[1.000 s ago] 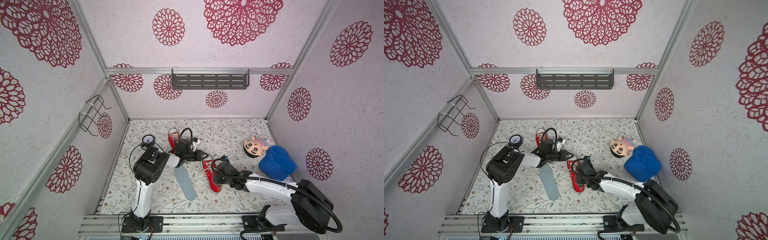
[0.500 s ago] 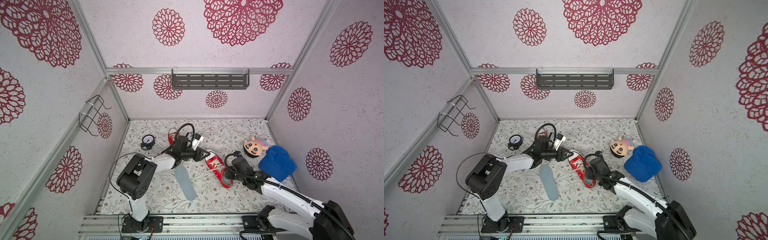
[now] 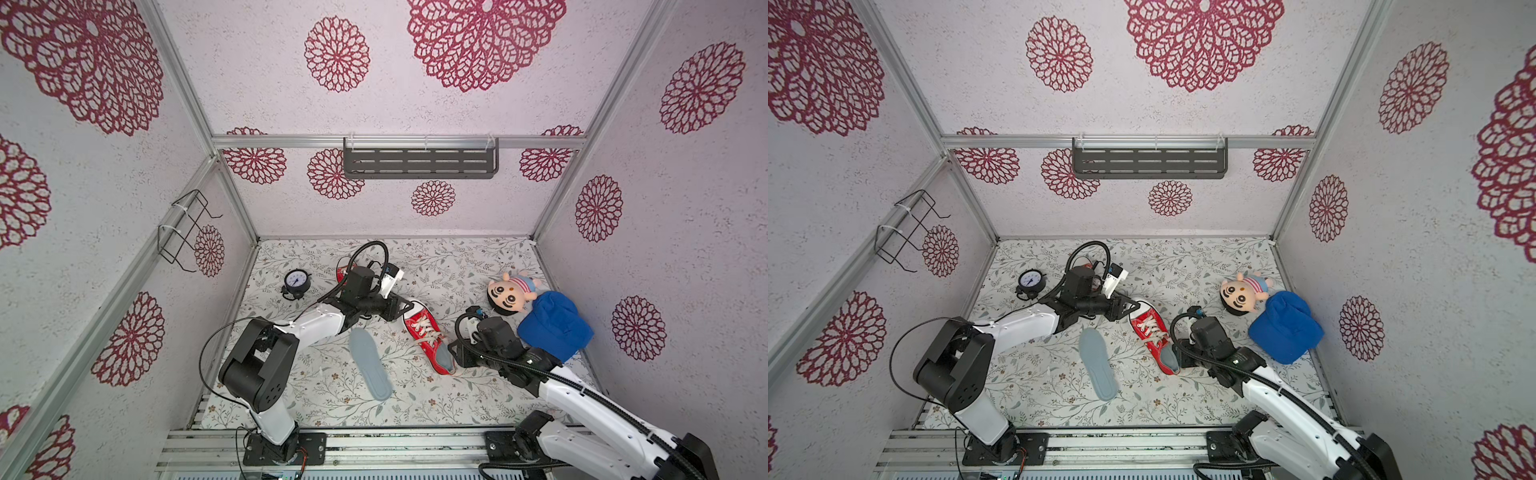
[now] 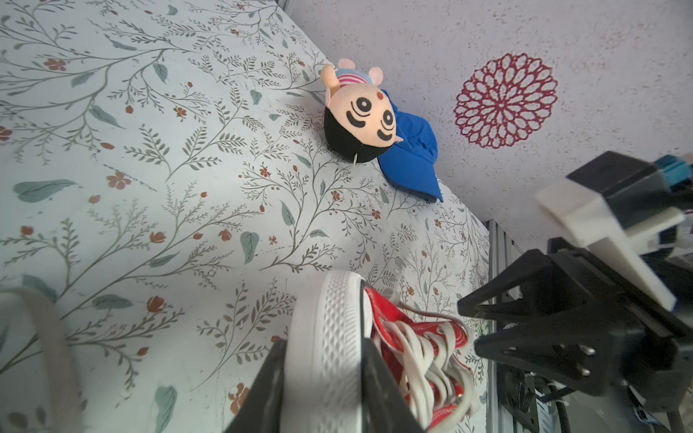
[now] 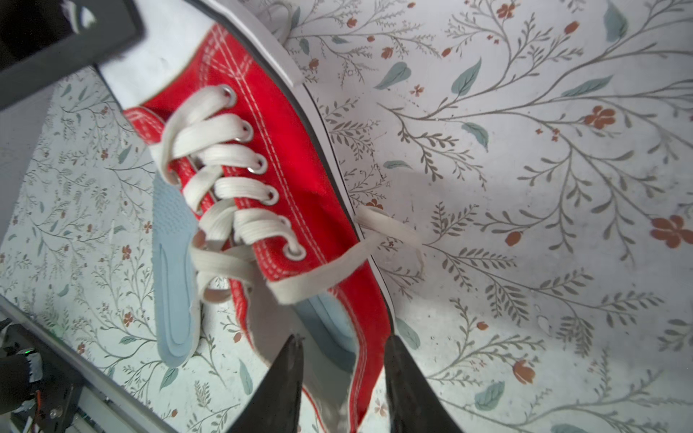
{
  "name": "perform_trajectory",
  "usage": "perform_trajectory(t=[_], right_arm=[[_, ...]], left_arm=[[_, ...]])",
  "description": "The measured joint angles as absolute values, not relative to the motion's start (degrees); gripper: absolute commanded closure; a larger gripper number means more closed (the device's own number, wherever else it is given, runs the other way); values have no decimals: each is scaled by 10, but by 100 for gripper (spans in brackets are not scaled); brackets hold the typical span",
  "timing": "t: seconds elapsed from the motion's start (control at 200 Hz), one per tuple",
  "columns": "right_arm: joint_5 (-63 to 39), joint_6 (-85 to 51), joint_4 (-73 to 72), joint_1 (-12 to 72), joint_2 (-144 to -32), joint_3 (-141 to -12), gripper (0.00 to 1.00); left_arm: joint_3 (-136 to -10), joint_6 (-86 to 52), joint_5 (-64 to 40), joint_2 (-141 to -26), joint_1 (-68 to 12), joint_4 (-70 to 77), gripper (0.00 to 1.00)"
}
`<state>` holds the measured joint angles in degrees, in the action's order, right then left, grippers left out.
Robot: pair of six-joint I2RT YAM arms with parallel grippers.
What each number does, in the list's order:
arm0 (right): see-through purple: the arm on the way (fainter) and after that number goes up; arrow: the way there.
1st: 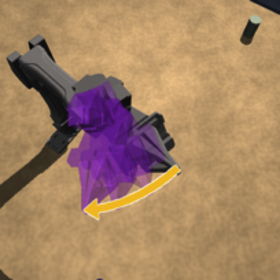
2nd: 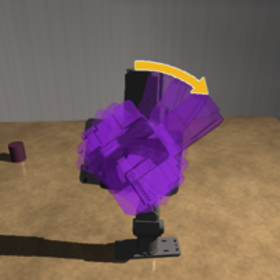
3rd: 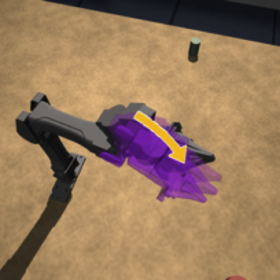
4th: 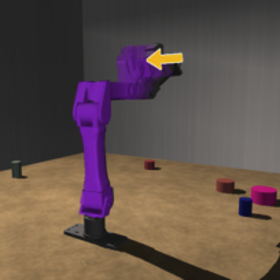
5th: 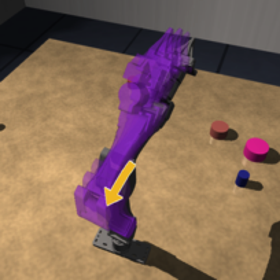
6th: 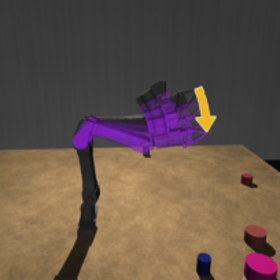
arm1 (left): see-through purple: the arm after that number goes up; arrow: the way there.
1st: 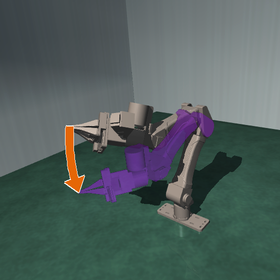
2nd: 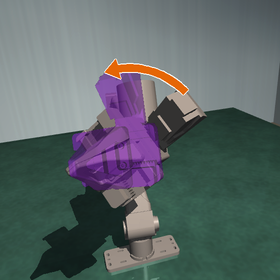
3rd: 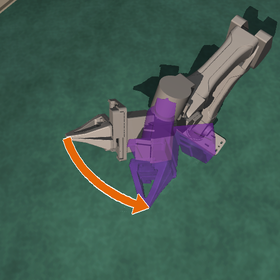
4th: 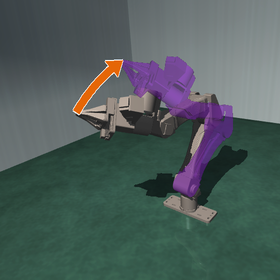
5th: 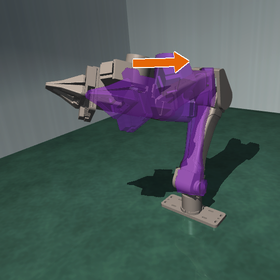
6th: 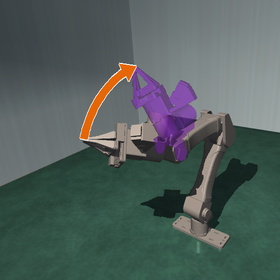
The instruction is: Remove the insole from the shoe
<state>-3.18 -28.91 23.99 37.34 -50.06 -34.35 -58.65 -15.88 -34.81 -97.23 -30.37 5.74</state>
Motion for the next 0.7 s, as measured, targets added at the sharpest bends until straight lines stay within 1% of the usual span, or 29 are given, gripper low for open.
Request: perform_trajectory(t=[0.09, 0.155, 0.19, 0.29, 0.355, 0.525, 0.585, 0.701], right_arm=[[-37, -293, 254, 391, -475, -350, 82], [-47, -300, 247, 406, -473, -347, 93], [-53, -305, 232, 417, -481, -340, 96], [-59, -317, 195, 441, -525, -325, 99], [-55, -321, 172, 448, -575, -323, 99], [-36, -319, 122, 442, -668, -327, 95], [-34, -318, 107, 432, -690, -332, 95], [-32, -312, 95, 407, -714, -342, 91]], left_arm=[[-603, -154, -335, -968, -304, 20, 100], [-614, -150, -328, -968, -304, -3, 100], [-618, -149, -324, -968, -304, -15, 100], [-628, -146, -319, -968, -304, -36, 100], [-631, -145, -317, -968, -303, -45, 100], [-634, -137, -316, -968, -303, -55, 100], [-634, -133, -317, -967, -303, -55, 100], [-634, -121, -323, -968, -303, -55, 100]])
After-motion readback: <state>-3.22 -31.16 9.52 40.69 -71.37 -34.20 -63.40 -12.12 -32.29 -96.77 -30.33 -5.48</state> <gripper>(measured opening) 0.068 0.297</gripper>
